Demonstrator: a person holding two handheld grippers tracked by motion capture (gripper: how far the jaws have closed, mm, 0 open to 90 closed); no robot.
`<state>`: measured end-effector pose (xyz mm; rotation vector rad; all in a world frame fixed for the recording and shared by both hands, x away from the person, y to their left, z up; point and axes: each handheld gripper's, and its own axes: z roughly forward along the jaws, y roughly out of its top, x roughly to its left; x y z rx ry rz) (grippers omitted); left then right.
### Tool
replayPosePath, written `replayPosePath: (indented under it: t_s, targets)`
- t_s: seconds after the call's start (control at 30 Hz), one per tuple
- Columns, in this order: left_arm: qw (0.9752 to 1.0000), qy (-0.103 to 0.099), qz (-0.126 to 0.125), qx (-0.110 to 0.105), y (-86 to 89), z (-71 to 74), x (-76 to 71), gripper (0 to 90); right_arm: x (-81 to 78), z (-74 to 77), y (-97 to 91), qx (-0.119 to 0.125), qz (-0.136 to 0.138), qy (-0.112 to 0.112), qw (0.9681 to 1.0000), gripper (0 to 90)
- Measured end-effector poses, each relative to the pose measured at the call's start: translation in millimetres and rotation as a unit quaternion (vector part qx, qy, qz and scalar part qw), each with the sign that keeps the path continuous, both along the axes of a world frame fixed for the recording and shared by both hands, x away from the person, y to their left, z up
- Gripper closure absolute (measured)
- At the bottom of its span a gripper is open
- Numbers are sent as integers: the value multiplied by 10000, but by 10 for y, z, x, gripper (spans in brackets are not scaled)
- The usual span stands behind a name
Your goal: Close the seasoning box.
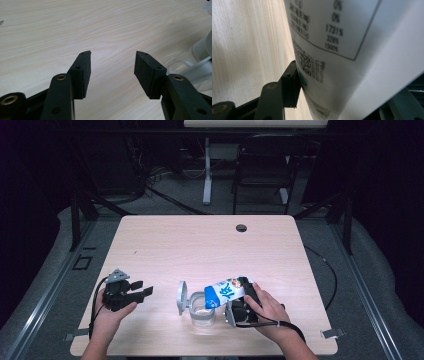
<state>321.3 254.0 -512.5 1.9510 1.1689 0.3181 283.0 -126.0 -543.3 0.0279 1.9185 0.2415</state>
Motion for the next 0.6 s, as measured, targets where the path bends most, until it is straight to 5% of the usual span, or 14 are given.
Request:
replayPosePath:
  t_s: [0.6]
  targets:
    - [10000,15,22,-30,5,-1,0,478,-2,27,2,-165,43,-50,9998,432]
